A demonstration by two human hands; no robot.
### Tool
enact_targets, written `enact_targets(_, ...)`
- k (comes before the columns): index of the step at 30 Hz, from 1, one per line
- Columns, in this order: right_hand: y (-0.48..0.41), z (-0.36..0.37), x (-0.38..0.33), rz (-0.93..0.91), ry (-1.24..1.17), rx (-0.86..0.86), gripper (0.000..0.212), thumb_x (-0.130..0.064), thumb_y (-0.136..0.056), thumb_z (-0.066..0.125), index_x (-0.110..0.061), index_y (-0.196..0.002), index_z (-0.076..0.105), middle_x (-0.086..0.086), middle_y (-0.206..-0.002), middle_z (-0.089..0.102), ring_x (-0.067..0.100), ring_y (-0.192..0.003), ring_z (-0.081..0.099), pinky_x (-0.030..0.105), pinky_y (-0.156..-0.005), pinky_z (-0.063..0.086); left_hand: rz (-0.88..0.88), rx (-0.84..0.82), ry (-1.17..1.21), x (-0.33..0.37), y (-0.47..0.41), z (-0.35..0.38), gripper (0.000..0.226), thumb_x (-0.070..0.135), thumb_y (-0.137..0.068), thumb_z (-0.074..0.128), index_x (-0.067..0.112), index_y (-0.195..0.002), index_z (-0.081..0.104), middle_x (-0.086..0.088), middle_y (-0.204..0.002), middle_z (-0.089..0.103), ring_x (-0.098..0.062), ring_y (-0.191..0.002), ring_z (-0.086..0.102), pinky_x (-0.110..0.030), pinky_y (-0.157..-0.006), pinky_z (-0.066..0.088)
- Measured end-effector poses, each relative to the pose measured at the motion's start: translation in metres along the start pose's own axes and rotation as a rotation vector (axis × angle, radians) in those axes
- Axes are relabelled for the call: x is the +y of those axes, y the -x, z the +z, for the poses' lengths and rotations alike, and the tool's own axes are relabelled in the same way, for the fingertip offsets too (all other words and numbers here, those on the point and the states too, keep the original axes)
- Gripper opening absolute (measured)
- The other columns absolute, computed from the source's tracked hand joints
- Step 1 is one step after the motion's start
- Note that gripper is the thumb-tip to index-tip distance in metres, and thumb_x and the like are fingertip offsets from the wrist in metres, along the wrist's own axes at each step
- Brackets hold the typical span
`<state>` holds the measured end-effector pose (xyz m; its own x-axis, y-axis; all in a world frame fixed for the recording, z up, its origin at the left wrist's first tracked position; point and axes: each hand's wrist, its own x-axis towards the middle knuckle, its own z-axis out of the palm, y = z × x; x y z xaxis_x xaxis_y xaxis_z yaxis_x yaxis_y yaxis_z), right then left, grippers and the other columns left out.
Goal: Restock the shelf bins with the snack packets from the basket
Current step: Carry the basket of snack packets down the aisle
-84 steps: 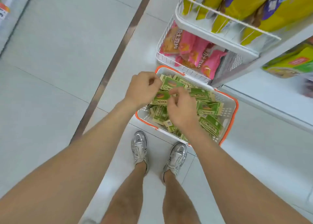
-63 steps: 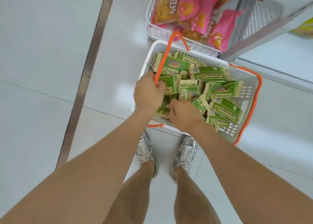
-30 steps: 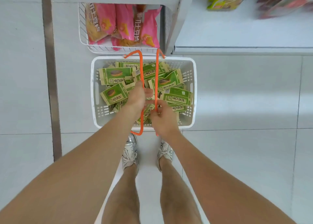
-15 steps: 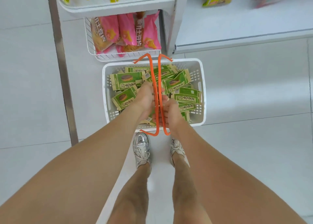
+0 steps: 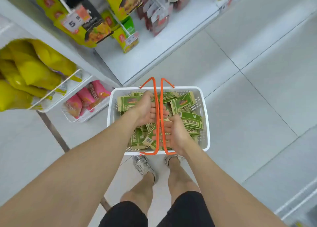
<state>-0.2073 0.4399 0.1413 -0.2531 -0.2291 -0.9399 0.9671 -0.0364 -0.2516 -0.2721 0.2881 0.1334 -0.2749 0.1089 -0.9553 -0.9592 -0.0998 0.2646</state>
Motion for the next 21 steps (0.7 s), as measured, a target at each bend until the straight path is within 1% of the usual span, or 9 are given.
enact_targets(2,0.042,-0.03,-0.025,-0.023,-0.087,0.007,0.07,-0.052,-0.1,0.025,0.0,-0.12,0.067,0.025,-0.106,0.075,0.039,-0.087,0.073,0.05,-0.085,0.057,0.011,-0.018,-0.098,0.033,0.03,0.051,0.076,0.055,-0.1,0.028,-0.006,-0.12,0.069,-0.025,-0.11,0.076,-0.04,-0.106,0.074,-0.048,-0.099,0.055)
enact_targets(3,0.062,-0.045,-0.037,-0.038,-0.119,0.011,0.069,-0.052,-0.099,0.027,0.0,-0.12,0.068,0.025,-0.108,0.075,0.04,-0.088,0.073,0.05,-0.085,0.057,0.02,-0.031,-0.144,0.048,0.044,0.076,0.076,0.055,-0.1,0.029,-0.006,-0.121,0.069,-0.026,-0.111,0.076,-0.04,-0.106,0.074,-0.048,-0.099,0.055)
enact_targets(6,0.118,-0.091,-0.074,-0.095,-0.206,0.042,0.067,-0.053,-0.098,0.032,-0.001,-0.122,0.067,0.026,-0.108,0.075,0.041,-0.089,0.074,0.054,-0.087,0.058,0.053,-0.077,-0.283,0.09,0.081,0.157,0.075,0.054,-0.099,0.03,-0.006,-0.122,0.068,-0.027,-0.114,0.074,-0.041,-0.11,0.073,-0.052,-0.104,0.053)
enact_targets(9,0.162,-0.141,-0.111,-0.196,-0.26,0.083,0.065,-0.056,-0.101,0.028,-0.008,-0.127,0.063,0.024,-0.103,0.076,0.038,-0.084,0.076,0.056,-0.084,0.06,0.102,-0.113,-0.371,0.126,0.103,0.24,0.074,0.053,-0.099,0.031,-0.006,-0.121,0.069,-0.027,-0.112,0.074,-0.041,-0.107,0.072,-0.053,-0.104,0.054)
enact_targets(11,0.186,-0.175,-0.138,-0.256,-0.289,0.108,0.065,-0.058,-0.104,0.025,-0.01,-0.128,0.062,0.021,-0.098,0.076,0.036,-0.081,0.076,0.056,-0.084,0.061,0.136,-0.133,-0.421,0.15,0.107,0.292,0.072,0.053,-0.099,0.031,-0.006,-0.12,0.069,-0.026,-0.11,0.074,-0.039,-0.1,0.071,-0.054,-0.104,0.054)
enact_targets(13,0.207,-0.209,-0.166,-0.284,-0.331,0.148,0.068,-0.058,-0.105,0.024,-0.006,-0.123,0.064,0.019,-0.093,0.076,0.036,-0.08,0.076,0.053,-0.085,0.06,0.157,-0.166,-0.471,0.177,0.108,0.341,0.07,0.051,-0.1,0.032,-0.005,-0.118,0.069,-0.027,-0.111,0.073,-0.038,-0.099,0.069,-0.054,-0.105,0.053)
enact_targets(16,0.222,-0.259,-0.214,-0.323,-0.367,0.211,0.066,-0.055,-0.106,0.023,-0.006,-0.123,0.065,0.017,-0.088,0.078,0.035,-0.079,0.076,0.044,-0.076,0.058,0.168,-0.257,-0.557,0.227,0.105,0.41,0.067,0.05,-0.1,0.034,-0.005,-0.119,0.067,-0.026,-0.109,0.073,-0.04,-0.103,0.07,-0.056,-0.105,0.053)
enact_targets(18,0.227,-0.29,-0.25,-0.342,-0.392,0.268,0.062,-0.052,-0.106,0.023,-0.009,-0.125,0.064,0.015,-0.086,0.078,0.035,-0.08,0.076,0.044,-0.077,0.059,0.164,-0.321,-0.616,0.265,0.098,0.451,0.067,0.049,-0.101,0.035,-0.007,-0.121,0.065,-0.027,-0.112,0.073,-0.043,-0.108,0.07,-0.056,-0.103,0.054)
enact_targets(21,0.232,-0.336,-0.31,-0.381,-0.406,0.339,0.06,-0.053,-0.106,0.023,-0.014,-0.128,0.063,0.015,-0.09,0.079,0.035,-0.083,0.076,0.048,-0.084,0.06,0.165,-0.389,-0.694,0.324,0.084,0.515,0.066,0.048,-0.103,0.033,-0.008,-0.121,0.063,-0.03,-0.114,0.072,-0.045,-0.109,0.07,-0.056,-0.102,0.055)
